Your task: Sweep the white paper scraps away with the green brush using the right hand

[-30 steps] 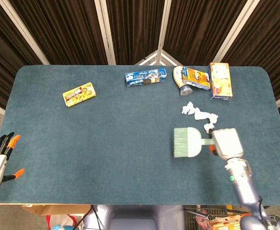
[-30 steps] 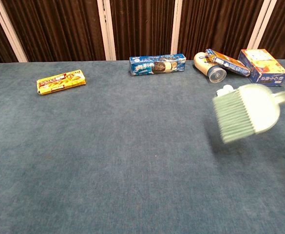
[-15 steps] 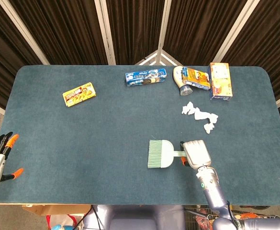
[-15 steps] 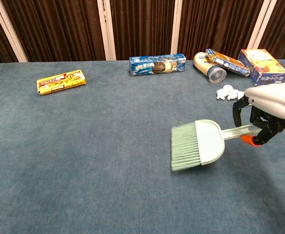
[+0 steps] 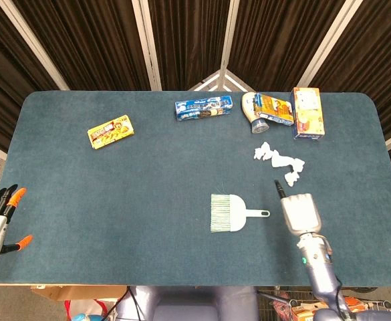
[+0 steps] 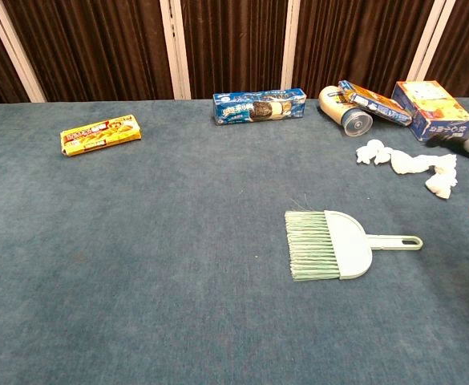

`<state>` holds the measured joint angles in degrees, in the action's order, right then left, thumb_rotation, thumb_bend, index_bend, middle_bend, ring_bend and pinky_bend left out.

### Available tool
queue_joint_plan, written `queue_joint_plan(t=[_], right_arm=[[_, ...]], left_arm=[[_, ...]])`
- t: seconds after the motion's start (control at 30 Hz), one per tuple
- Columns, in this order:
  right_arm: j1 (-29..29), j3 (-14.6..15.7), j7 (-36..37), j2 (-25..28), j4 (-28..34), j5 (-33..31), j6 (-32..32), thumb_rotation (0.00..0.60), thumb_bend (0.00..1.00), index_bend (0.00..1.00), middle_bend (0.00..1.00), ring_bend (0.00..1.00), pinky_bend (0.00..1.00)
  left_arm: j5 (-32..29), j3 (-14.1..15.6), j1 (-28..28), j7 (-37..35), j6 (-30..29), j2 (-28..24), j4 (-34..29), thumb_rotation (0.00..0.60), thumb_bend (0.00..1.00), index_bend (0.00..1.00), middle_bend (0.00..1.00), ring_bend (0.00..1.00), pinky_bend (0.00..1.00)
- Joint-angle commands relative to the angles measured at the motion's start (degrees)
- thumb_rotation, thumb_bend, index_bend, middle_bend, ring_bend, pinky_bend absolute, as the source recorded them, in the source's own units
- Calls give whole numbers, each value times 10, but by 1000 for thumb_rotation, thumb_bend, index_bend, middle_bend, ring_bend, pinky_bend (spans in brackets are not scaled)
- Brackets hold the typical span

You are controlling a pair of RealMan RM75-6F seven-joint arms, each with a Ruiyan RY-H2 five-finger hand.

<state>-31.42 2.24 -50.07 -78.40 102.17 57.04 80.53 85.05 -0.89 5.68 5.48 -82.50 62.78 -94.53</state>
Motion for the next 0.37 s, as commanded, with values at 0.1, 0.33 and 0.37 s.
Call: queue_joint_plan(t=[0.1, 0.33, 0.37], right_arm=[[58, 48, 139, 73, -1, 112, 40, 600, 353, 0, 93, 87, 217], [117, 91, 298, 124, -43, 228, 90, 600, 318, 0, 0, 0, 71], [124, 94, 311, 128, -49, 237, 95, 600, 317, 0, 0, 0, 71]], left_arm=[[1, -1, 1, 5, -1, 2, 4, 600, 0, 0, 0, 0, 0], [-1, -5, 1, 13, -5, 6, 9, 600, 0, 0, 0, 0, 0], [-1, -5, 1, 15, -5, 7, 10, 600, 0, 0, 0, 0, 0]])
